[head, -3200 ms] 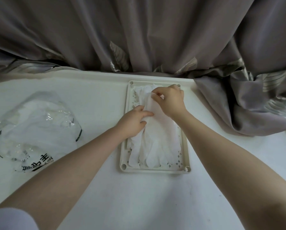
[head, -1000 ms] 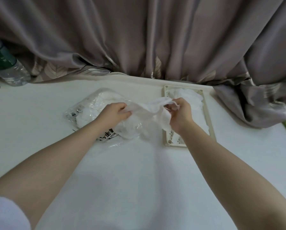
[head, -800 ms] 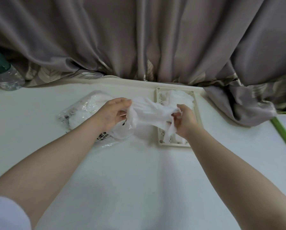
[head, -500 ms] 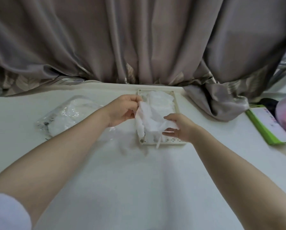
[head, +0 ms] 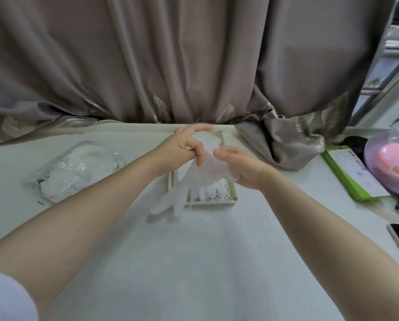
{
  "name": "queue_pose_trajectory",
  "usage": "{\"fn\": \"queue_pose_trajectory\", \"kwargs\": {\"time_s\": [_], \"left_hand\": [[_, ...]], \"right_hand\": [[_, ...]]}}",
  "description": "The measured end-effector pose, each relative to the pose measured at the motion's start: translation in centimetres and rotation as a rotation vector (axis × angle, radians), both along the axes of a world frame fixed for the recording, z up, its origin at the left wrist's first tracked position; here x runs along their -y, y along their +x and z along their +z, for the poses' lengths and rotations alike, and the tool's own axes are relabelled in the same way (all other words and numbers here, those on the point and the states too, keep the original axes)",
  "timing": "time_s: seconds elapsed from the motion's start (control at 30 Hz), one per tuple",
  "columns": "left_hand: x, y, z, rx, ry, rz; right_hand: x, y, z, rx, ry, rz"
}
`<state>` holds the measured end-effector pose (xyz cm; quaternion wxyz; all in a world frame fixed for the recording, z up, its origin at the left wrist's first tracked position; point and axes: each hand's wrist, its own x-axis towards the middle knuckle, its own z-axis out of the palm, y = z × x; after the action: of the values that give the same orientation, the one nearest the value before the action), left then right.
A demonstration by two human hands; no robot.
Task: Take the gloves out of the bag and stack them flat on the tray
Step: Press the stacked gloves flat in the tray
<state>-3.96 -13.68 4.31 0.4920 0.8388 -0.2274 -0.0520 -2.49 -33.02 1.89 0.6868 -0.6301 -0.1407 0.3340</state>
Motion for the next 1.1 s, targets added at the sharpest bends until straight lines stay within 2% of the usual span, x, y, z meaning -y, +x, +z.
{"fn": "queue_pose_trajectory", "kwargs": {"time_s": [0.17, 0.23, 0.27, 0.33, 0.47, 0.63, 0.77, 0.83, 1.0, 1.1], "left_hand": [[0.2, -0.3, -0.7, -0.221, -0.334, 0.161], [0.2, 0.2, -1.4, -0.447, -0.506, 0.235], [0.0, 0.3, -1.7, -0.566, -0.554, 0.246], [0.0, 0.3, -2.3, -0.715, -0.501, 0.205], [1.1, 0.4, -3.3, -0.689, -0.369, 0.094], [1.8, 2.4, -4.9, -0.700, -0.312, 0.217], [1.2, 4.8, -7.4, -0.510, 0.147, 0.268], [1.0, 6.2, -8.4, -0.499, 0.217, 0.292], [0.7, 9.5, -9.6, -0.398, 0.147, 0.372], [0.5, 10.8, -10.1, -0.496, -0.209, 0.277]], "right_hand": [[0.2, 0.2, -0.3, 0.006, 0.068, -0.017], [-0.1, 0.8, -0.7, -0.022, 0.081, -0.097], [-0.2, 1.0, -0.9, -0.023, 0.082, -0.149], [-0.3, 1.6, -1.3, -0.038, 0.095, -0.239], [-0.3, 2.6, -1.2, -0.082, 0.094, -0.366], [-0.3, 5.2, -2.5, -0.163, -0.091, -0.553], [-0.8, 8.4, -4.8, 0.049, -0.397, -0.695], [-1.3, 10.0, -5.5, 0.105, -0.424, -0.638], [-2.9, 13.6, -6.5, 0.180, -0.388, -0.470], [-3.2, 15.5, -7.3, 0.094, -0.274, -0.414]]}}
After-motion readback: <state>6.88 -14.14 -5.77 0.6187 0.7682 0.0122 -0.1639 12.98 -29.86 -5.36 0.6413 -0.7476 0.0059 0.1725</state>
